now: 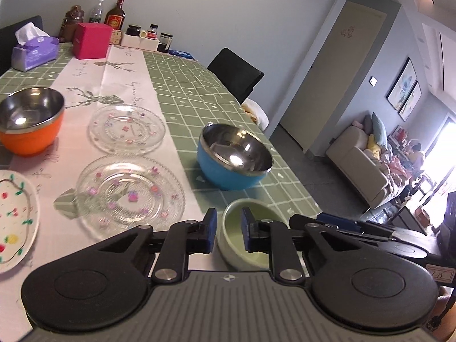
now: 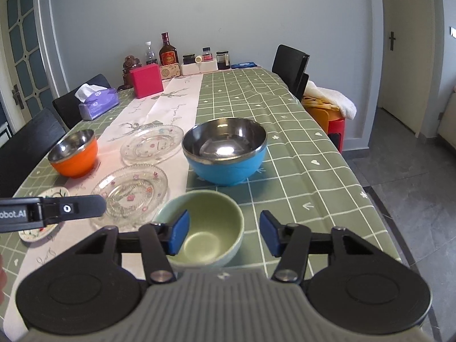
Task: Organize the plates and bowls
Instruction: 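Move both grippers toward the rim of the blue steel bowl, then grasp the blue bowl rim with both grippers and lift it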
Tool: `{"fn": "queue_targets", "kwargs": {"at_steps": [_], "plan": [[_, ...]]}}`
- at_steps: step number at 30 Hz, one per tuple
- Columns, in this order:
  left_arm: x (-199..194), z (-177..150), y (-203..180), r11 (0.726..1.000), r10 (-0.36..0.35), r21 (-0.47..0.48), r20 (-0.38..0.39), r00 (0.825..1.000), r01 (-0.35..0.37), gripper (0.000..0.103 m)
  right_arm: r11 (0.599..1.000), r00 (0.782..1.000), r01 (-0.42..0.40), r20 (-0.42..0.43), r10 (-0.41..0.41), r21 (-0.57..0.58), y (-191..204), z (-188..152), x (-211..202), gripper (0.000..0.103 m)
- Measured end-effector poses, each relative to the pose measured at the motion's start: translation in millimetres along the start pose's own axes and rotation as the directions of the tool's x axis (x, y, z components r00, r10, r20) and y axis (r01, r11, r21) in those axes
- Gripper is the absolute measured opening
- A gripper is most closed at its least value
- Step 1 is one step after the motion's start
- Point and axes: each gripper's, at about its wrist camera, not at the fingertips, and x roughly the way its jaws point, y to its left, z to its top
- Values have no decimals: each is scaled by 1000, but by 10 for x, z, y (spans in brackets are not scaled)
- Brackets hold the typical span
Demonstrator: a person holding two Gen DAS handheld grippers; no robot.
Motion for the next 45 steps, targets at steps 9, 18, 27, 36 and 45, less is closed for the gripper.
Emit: {"fn": "queue_targets", "kwargs": {"at_steps": [9,18,27,36,45], "plan": [[680,585,-12,1000,4,13,-62,998,-4,29,995,999,5,-37,-1,101,-256,589,564,53],[1347,813,185,994,78,-61,-177,981,-90,33,975,984,43,-180,-3,219,-497,822,1235,43],[1591,870,108,989,140,-18,-215,967,-147,25,957,977,25,-212,38,288,-617,824,1413,22],[1398,910,-27,983,180,19,-199,963,-180,15,962,984,28,-179,22,272,-548,898,1238,14],[526,968,-241,967,255,53,-108,961,-251,15,969,987,-77,-116,106,234,-245,971,629,12]]}}
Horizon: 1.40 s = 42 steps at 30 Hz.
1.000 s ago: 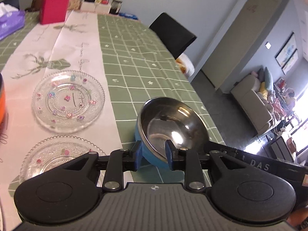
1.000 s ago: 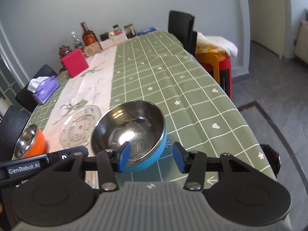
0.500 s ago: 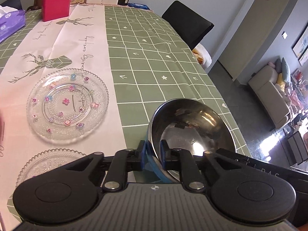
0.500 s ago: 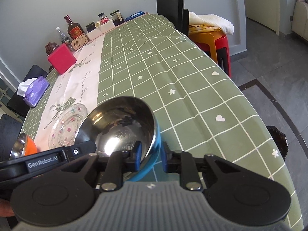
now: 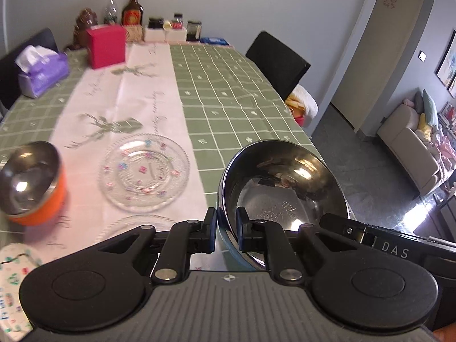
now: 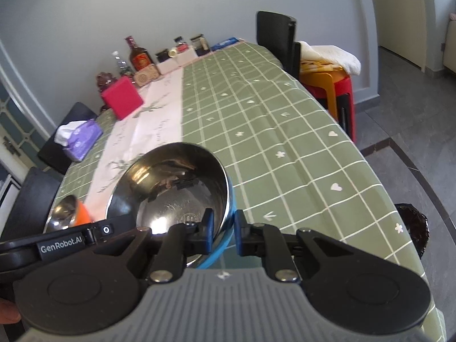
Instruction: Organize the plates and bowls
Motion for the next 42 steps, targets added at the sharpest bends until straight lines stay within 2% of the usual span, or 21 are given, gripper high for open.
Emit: {"fn": "queue_targets", "kwargs": {"at_steps": [4,7,12,15,21,25,30,38,42], "plan": [[-405,-182,140,999,36,-21,31,999,-35,15,997,998,-64,-10,63,-37,252,-213,-231,12],[-657,-366,335,996,45,-78,38,998,-42,15,992,994,-108,-25,107,-68,422,-429,-362,12],[-994,-779,633,985,99,-142,34,995,-93,15,979,982,-176,-91,166,-104,676,-851,-440,12],[-1110,-996,831,976,113,-186,2,994,-111,15,971,973,-200,-141,181,-133,821,-1082,-421,12],[-1273,-1333,1192,959,110,-248,-110,988,-135,15,950,946,-247,-261,194,-190,1082,-1400,-360,12],[-1271,-1424,1349,953,108,-260,-185,977,-154,15,941,923,-269,-333,191,-205,1199,-1505,-271,12],[-1229,-1510,1481,949,99,-269,-244,965,-165,15,939,908,-268,-383,170,-218,1303,-1573,-175,13],[-1100,-1523,1610,954,96,-248,-280,955,-168,15,939,905,-256,-398,149,-231,1401,-1618,-91,13],[-1028,-1491,1699,952,80,-266,-271,959,-154,14,940,910,-244,-390,138,-237,1431,-1598,-20,13]]}}
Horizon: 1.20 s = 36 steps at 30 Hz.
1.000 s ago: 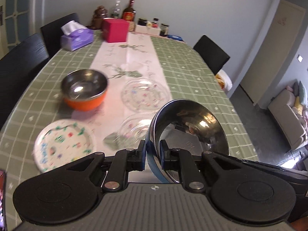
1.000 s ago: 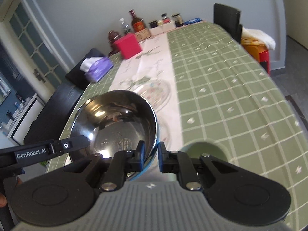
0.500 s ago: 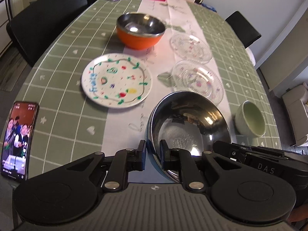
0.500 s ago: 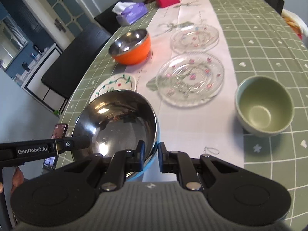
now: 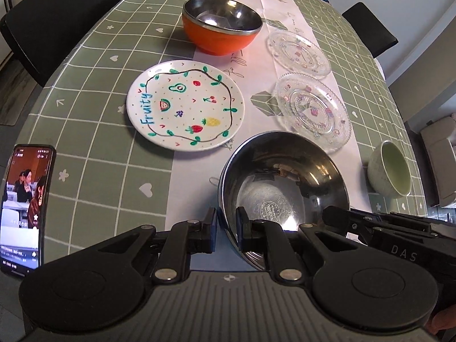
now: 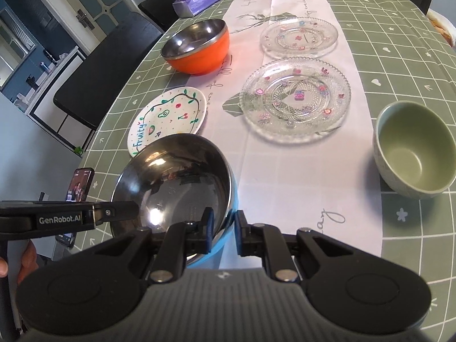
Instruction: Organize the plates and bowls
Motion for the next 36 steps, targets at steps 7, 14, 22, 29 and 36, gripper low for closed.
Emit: {"fn": "queue_targets", "kwargs": {"at_steps": [7,14,22,29,36], "plan": [[95,165,-26,1000,6,13,5,1000,-6,14,1000,1000,28,-2,-28,-4,11,171,80,14],[134,179,-7,999,-22,26,-2,1000,22,20,1000,1000,19,-9,-19,-5,-7,200,95,17],[90,222,17,998,-58,34,27,998,57,54,999,1000,21,2,-21,-36,39,227,54,46],[-69,329,-39,992,-17,129,92,996,5,59,996,999,38,22,-36,-80,81,317,-45,52],[-287,633,-20,987,-29,159,146,989,6,61,994,999,39,33,-36,-102,102,602,-149,53]]}}
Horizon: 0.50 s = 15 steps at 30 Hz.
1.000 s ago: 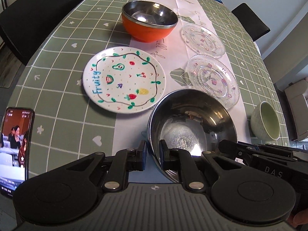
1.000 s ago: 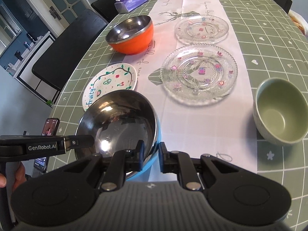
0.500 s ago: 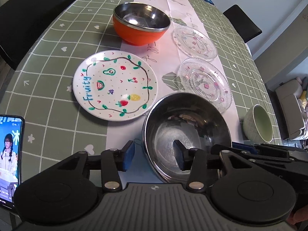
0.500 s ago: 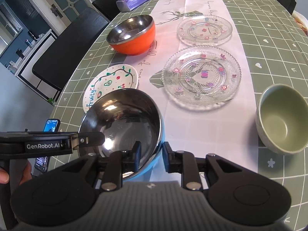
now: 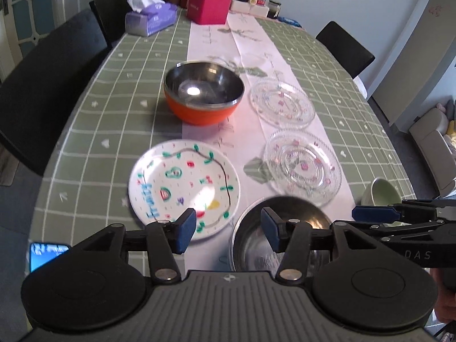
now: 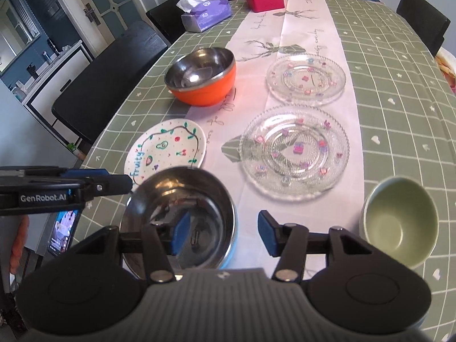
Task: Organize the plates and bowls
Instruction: 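Move both grippers toward the rim of the orange steel bowl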
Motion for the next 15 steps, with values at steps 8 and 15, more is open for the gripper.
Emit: {"fn": "queue_targets", "kwargs": {"at_steps": [8,15], "plan": [[0,489,125,999,-20,28,39,999,19,60,1000,1000,-8,19,8,3,-9,594,52,53],[334,949,314,1000,13,6,5,1000,-13,56,1000,1000,14,-22,-13,15,5,1162,403,52]]}}
